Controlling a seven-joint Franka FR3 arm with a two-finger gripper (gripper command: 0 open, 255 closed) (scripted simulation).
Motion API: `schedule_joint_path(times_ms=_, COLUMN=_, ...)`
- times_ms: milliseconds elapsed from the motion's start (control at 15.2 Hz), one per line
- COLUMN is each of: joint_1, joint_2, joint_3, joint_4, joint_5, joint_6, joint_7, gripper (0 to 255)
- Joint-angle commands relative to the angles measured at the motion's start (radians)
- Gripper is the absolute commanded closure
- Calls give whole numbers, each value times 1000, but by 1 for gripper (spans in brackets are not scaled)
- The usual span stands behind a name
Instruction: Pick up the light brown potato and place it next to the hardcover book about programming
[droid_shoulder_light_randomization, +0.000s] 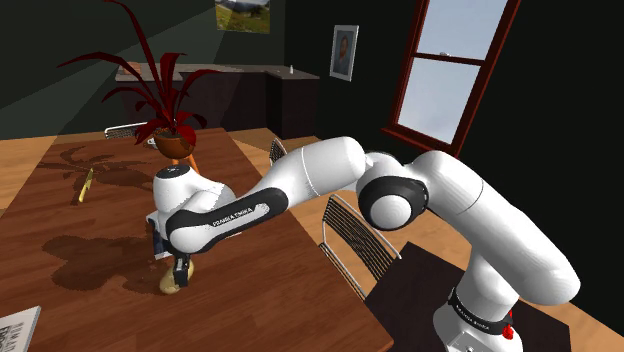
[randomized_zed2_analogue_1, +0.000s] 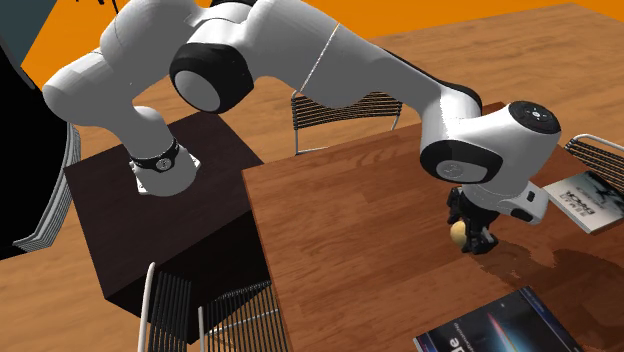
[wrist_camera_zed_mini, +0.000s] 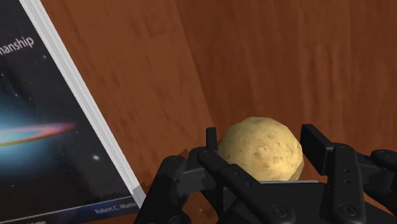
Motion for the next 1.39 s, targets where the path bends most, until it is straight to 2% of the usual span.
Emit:
schedule_joint_path(times_ms=0, joint_1=0, joint_2=4, joint_3=0, joint_4=-5, joint_5=0, joint_6=2, joint_7=0, gripper=255)
schedule_joint_path(times_ms=198, joint_1=0, joint_2=4, joint_3=0, joint_4=-5, joint_5=0, joint_6=2, joint_7=0, gripper=255)
schedule_joint_path(times_ms=264, joint_1=-1, joint_2=1, joint_3=0, joint_4=-11, joint_5=0, joint_6=5, joint_7=-1, gripper=0)
schedule_joint_path(times_ms=528, joint_1=-3, joint_2=-10, joint_3=0, joint_4=-32, joint_5=0, joint_6=14, joint_7=-2, gripper=0)
schedule_joint_path(times_ms=594, joint_1=0, joint_2=4, joint_3=0, joint_4=-6, joint_5=0, joint_6=2, joint_7=0, gripper=0)
schedule_joint_path(times_ms=858, joint_1=-4, joint_2=-83, joint_3=4, joint_4=-32, joint_5=3, joint_6=-59, joint_7=-1, gripper=0)
schedule_joint_path(times_ms=1320, joint_1=-4, joint_2=-83, joint_3=4, joint_4=-32, joint_5=3, joint_6=-59, joint_7=-1, gripper=0)
